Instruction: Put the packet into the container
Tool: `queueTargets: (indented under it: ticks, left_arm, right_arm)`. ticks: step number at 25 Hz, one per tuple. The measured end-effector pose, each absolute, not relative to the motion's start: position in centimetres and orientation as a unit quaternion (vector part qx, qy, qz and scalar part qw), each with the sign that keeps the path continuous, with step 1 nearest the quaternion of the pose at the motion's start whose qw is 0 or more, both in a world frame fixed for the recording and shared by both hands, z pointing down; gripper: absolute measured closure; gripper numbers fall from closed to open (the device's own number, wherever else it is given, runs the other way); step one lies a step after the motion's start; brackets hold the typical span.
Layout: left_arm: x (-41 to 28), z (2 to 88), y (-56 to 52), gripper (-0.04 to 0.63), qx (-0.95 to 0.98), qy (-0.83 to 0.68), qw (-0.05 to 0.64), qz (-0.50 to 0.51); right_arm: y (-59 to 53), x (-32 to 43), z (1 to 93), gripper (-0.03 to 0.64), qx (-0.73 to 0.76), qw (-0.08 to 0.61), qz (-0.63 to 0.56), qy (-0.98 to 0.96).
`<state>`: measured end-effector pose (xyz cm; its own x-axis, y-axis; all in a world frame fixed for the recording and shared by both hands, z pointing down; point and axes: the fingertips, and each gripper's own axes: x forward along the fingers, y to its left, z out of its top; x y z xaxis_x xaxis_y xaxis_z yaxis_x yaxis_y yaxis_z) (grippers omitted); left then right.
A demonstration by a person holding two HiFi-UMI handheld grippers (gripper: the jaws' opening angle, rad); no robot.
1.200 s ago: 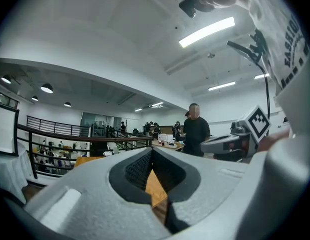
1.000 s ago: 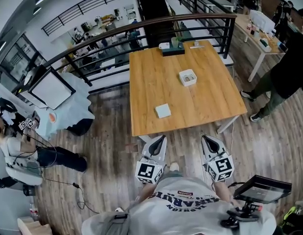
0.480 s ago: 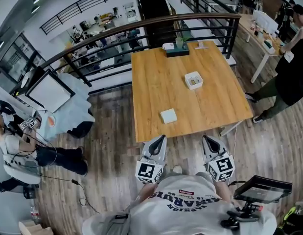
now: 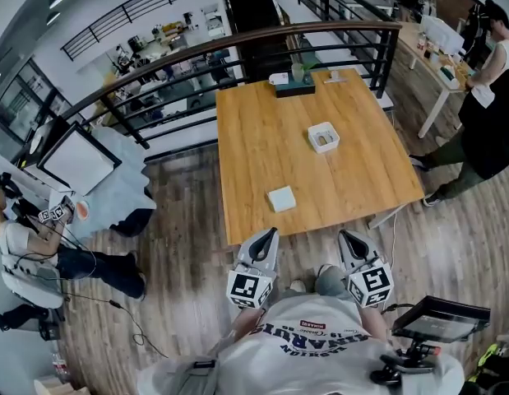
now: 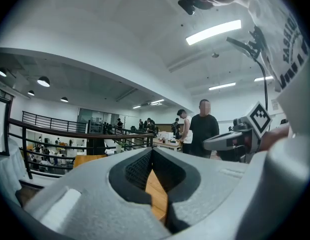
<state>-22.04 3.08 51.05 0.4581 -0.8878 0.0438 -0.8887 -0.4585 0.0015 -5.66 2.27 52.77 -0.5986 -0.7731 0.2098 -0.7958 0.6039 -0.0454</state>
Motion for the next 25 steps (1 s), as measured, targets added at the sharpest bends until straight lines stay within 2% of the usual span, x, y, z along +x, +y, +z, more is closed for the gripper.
queueTargets:
  ticks: [13,25]
  left_arm:
    - [-20.6,51.7,-1.4,0.591,0.847,-0.531,0.018,0.022]
    - [-19.2,50.2,-10.3,0.591,0.828,-0.560,0.015,0.021]
  right_arm:
    - [-3.4,-4.6,53.2,0.607,0.428,0.076,0.065,-0.898]
    - [-14.0,-4.0,51.7,0.607,0.389,0.054,0.056,-0.918]
